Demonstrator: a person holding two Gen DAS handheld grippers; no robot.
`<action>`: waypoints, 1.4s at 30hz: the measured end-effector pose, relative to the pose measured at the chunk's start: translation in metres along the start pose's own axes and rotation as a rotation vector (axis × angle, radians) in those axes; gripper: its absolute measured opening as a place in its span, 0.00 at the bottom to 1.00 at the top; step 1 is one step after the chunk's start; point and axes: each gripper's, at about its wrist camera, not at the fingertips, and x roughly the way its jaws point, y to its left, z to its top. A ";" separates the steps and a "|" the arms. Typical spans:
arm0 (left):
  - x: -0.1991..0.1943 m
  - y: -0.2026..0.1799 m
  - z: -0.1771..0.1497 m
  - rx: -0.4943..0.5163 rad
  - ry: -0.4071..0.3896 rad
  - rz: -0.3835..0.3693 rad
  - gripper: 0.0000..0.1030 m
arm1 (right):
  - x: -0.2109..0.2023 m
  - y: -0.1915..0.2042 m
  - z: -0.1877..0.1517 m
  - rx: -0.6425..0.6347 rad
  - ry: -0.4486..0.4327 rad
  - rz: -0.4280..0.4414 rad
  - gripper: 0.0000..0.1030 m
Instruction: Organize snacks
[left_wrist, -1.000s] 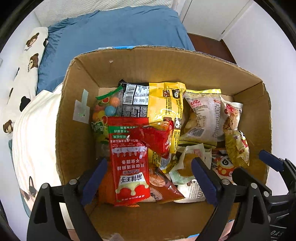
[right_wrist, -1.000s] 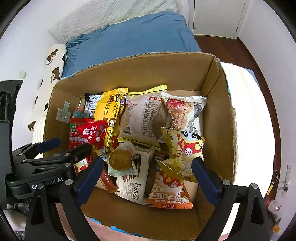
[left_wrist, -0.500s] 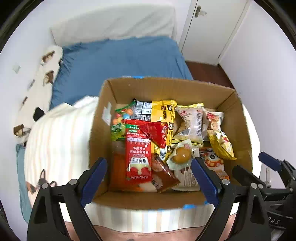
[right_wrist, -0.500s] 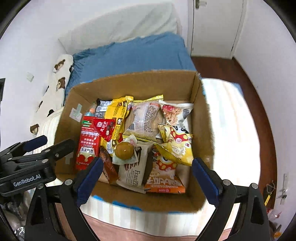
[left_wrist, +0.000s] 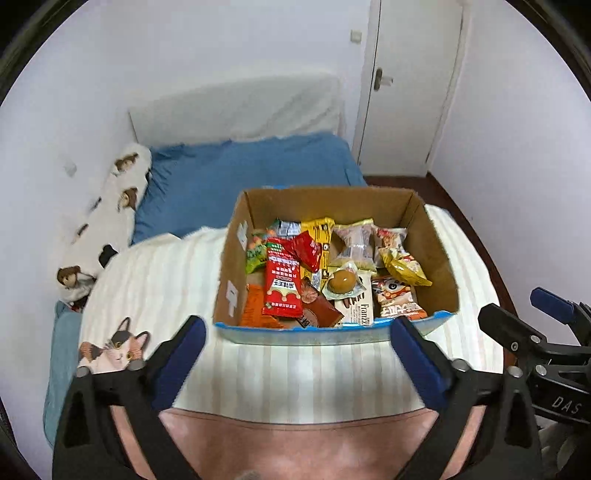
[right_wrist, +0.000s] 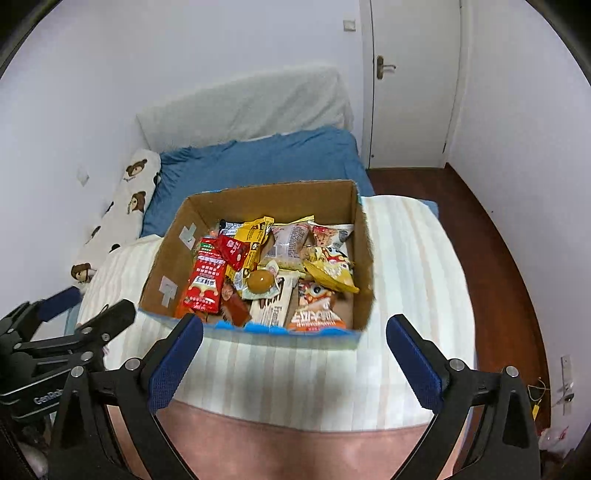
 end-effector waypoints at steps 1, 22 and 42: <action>-0.006 0.001 -0.003 -0.003 -0.012 -0.002 1.00 | -0.008 0.000 -0.005 0.001 -0.011 -0.003 0.99; -0.124 0.002 -0.064 -0.039 -0.155 0.006 1.00 | -0.155 0.014 -0.073 -0.048 -0.193 -0.021 1.00; -0.077 0.002 -0.038 -0.046 -0.140 0.062 1.00 | -0.101 0.006 -0.042 -0.006 -0.180 -0.053 1.00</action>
